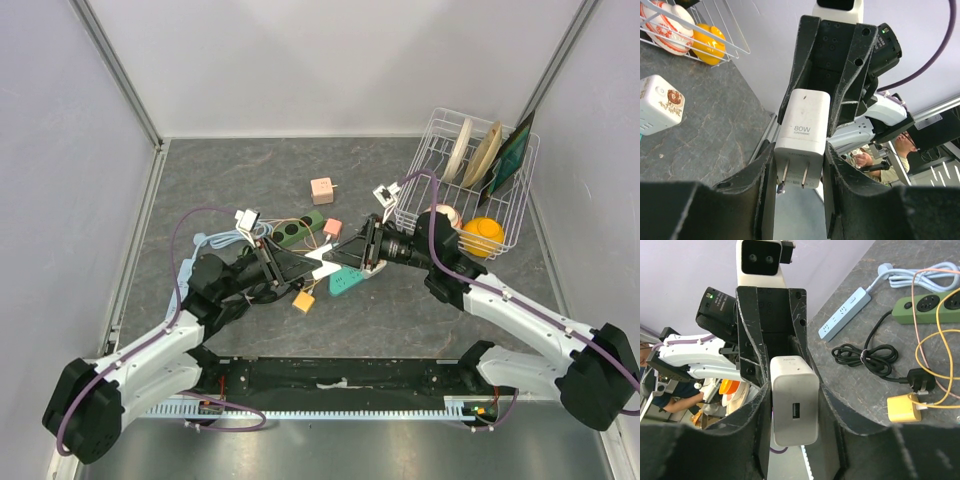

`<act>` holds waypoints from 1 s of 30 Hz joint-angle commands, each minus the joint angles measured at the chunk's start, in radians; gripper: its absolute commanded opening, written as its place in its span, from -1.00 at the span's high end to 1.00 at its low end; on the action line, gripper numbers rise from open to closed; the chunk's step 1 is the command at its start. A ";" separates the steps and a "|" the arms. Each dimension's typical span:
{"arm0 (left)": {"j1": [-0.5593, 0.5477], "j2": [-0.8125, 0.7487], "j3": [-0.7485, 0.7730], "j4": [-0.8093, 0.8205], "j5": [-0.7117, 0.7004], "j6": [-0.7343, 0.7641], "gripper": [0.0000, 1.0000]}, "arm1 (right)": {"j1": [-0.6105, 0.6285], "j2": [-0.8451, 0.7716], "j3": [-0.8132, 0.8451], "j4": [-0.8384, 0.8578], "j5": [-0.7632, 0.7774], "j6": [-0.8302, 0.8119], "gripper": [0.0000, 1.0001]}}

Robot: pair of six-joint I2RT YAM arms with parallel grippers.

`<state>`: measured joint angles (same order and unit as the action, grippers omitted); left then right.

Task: Insert the plug

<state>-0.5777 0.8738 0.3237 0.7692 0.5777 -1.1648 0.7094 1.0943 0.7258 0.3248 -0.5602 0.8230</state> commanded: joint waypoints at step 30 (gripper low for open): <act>-0.001 -0.033 0.209 -0.875 -0.481 0.487 -0.82 | 0.217 0.116 0.164 -0.650 0.767 -0.550 1.00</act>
<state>-0.5793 0.8047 0.4744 -0.0326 0.1699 -0.7475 0.8303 1.1374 0.8360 -0.2810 -0.0261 0.3496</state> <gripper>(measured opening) 0.916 0.433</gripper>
